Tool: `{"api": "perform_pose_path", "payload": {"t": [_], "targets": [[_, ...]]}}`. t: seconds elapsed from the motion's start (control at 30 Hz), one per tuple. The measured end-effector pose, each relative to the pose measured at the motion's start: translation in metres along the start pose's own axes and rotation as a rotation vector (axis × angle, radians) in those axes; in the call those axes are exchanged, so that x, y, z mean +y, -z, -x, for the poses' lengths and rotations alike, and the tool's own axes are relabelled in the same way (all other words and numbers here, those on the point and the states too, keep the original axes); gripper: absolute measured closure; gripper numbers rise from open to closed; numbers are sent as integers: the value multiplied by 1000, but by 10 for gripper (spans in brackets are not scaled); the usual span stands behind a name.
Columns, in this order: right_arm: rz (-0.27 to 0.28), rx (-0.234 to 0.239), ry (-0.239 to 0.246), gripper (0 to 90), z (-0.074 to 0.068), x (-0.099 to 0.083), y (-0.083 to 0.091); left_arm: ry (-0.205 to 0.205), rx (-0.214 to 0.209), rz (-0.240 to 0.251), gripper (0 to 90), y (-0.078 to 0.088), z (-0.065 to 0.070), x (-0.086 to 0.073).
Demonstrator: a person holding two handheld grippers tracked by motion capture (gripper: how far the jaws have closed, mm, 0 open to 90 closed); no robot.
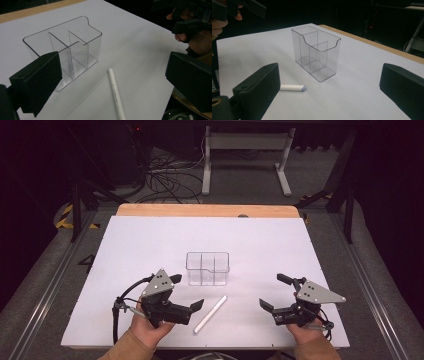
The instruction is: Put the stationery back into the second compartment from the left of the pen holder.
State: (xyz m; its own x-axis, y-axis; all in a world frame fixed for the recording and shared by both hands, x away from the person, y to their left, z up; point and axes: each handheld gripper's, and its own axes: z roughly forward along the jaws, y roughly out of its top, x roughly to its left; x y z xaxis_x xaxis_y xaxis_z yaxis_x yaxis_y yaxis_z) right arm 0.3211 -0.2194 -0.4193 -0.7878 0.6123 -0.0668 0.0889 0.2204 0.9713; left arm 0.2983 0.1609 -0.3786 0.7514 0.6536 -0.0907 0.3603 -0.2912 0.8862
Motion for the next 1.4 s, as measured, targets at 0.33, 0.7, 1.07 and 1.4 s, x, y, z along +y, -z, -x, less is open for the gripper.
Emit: {"api": "perform_pose_path", "payload": {"t": [0.33,0.7,1.07,1.4], "targets": [[-5,8,15,36,-2,1,-1,-20,20,-146,31,-20,13,11],[-16,6,28,38,-2,1,0,-50,44,-297,34,-50,25,11],[-24,29,25,40,-3,0,-3,-11,16,-420,46,-74,27,4],[-22,33,28,40,-4,0,-3,8,-24,-514,114,-91,24,-2]]}}
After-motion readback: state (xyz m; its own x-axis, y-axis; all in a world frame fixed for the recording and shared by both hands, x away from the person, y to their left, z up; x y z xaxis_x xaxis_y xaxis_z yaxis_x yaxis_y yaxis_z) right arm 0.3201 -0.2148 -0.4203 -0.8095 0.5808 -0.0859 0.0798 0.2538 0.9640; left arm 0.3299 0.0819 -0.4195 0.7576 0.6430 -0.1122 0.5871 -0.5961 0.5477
